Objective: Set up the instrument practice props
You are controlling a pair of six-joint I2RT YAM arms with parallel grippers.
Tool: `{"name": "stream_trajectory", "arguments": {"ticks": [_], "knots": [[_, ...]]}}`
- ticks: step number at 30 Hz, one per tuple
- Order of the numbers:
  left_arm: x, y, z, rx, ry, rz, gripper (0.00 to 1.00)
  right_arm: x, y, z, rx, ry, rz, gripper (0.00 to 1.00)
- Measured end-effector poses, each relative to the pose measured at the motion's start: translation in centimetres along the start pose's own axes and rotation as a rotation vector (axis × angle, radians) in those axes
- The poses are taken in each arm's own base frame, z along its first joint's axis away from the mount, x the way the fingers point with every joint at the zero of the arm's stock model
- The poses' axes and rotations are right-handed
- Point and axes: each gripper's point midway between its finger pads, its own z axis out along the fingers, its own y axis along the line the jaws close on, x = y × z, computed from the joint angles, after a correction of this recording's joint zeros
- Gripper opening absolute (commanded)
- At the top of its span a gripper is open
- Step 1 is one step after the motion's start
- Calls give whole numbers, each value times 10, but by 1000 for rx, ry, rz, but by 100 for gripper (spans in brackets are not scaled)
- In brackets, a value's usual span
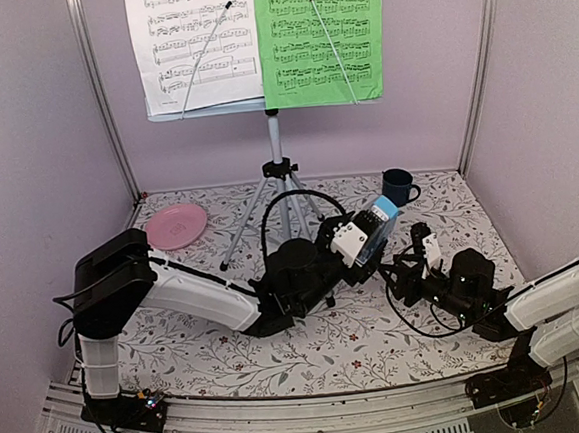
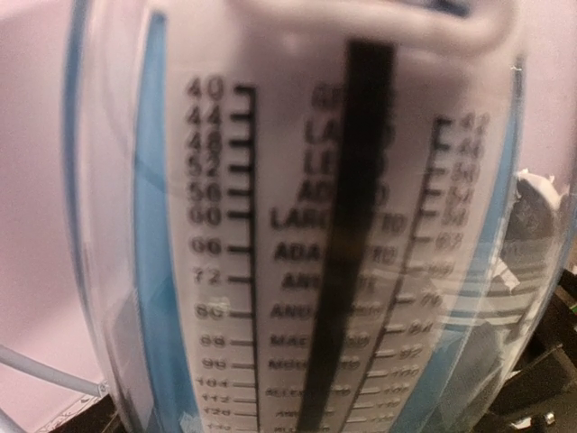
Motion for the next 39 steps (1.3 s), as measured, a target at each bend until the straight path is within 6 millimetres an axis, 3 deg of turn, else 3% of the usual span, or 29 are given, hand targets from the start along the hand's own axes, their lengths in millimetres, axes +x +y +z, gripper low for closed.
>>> {"name": "stream_trajectory", "arguments": {"ticks": [6,15,24,31,39], "knots": [[-1,-1,-1,2,-7,-7,31,-9,-1,2,17,-34,-10,44],[3,-5,-4,16,1,-5,31,-12,-2,3,24,-46,-19,24],[2,-6,-4,21,-7,-9,31,-11,1,6,15,-44,-25,20],[2,-3,-4,11,-7,-6,31,-13,3,7,7,-45,-28,0],[-7,3,-12,13,-22,-10,30,-22,10,4,-20,-73,-17,0]]}}
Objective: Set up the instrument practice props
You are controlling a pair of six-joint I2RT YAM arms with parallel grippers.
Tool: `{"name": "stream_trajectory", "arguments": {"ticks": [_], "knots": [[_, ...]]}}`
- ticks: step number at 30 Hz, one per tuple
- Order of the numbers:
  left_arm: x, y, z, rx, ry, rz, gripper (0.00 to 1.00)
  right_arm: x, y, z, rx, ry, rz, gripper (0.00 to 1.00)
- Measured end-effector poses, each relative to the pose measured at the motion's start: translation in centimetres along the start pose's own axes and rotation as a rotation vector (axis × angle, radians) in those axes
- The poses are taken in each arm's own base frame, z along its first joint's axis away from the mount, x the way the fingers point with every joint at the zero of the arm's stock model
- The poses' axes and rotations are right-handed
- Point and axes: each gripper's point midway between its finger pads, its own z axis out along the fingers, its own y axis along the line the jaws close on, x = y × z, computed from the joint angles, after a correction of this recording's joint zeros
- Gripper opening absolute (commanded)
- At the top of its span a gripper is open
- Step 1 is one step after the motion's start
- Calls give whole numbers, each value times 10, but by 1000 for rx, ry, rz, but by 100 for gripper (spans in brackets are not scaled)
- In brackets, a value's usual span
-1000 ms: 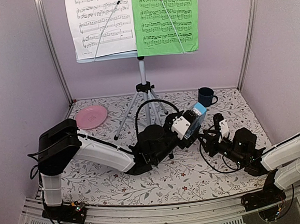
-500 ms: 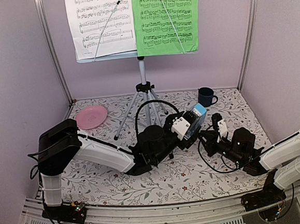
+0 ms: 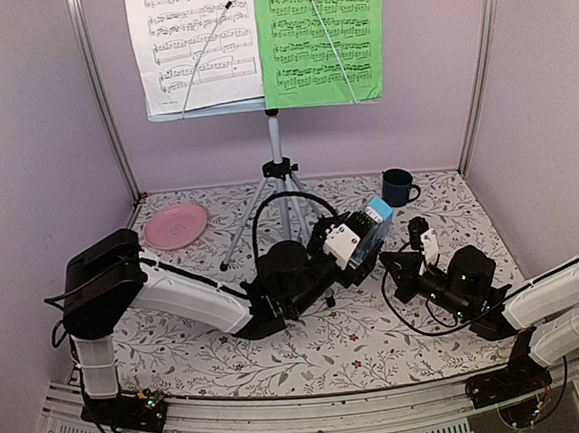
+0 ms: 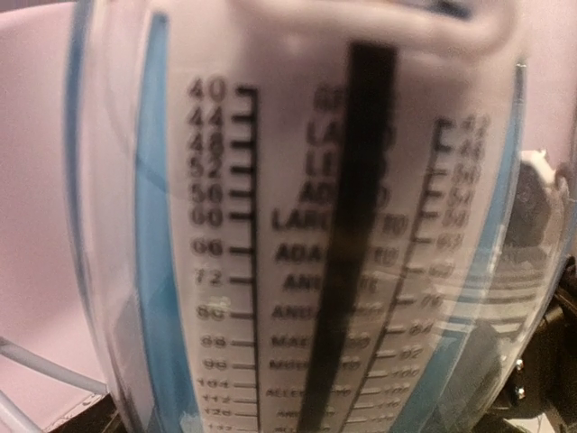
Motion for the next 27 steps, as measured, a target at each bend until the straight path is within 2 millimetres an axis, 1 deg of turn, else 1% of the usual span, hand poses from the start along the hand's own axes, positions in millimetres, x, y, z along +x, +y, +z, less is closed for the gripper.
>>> {"name": "stream_trajectory", "arguments": {"ticks": [10,15,19,22,23,24,27], "knots": [[-14,6,-20,12,-88,-12,30,-16,16,-8,-90,-42,71,0],[-14,4,-33,40,-116,-6,30,-31,3,-15,-69,-98,151,0],[-15,2,-38,57,-136,-2,30,-39,-4,-19,-71,-130,213,0],[-15,1,-38,57,-138,2,29,-38,-1,-20,-98,-122,224,23],[-15,2,-38,56,-137,3,29,-37,2,-20,-113,-117,224,29],[-15,2,-38,54,-135,4,29,-35,4,-20,-126,-109,221,34],[-15,3,-36,43,-129,8,29,-30,9,-21,-153,-86,205,44]]}}
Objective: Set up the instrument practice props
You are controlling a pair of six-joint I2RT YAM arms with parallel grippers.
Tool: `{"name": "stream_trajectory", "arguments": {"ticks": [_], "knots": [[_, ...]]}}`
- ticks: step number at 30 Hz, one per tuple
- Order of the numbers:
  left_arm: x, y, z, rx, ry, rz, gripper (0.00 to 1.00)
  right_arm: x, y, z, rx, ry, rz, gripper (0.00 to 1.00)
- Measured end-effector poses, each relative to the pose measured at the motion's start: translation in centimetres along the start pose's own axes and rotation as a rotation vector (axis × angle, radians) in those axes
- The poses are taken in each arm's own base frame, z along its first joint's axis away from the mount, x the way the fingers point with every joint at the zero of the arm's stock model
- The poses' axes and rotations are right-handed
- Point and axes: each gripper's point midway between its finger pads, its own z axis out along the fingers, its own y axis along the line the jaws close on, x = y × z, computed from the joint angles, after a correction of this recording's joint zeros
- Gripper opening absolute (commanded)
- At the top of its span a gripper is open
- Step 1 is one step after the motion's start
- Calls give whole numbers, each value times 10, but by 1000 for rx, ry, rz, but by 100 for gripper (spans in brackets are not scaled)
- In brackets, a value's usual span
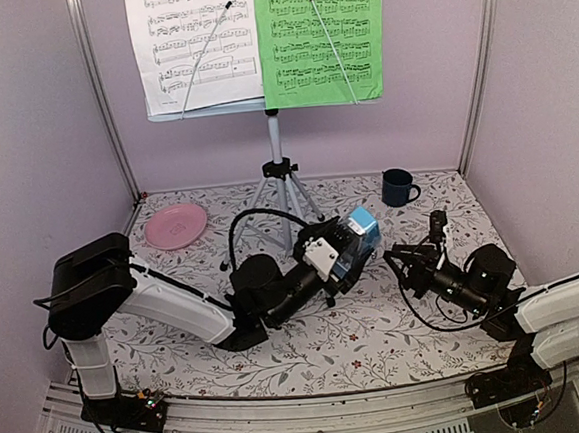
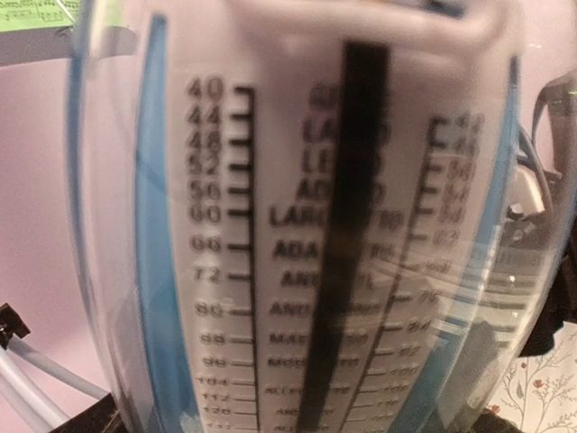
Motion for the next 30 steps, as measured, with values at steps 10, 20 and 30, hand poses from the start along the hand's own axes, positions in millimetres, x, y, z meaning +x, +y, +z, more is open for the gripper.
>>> {"name": "stream_trajectory", "arguments": {"ticks": [10,20,30], "knots": [[-15,10,12,-50,-15,16,28,29,8,2,-13,86,-82,51],[-16,8,17,-43,2,31,28,17,15,21,52,49,-180,43],[-18,6,17,-40,-1,37,27,12,0,23,169,31,-217,25]]}}
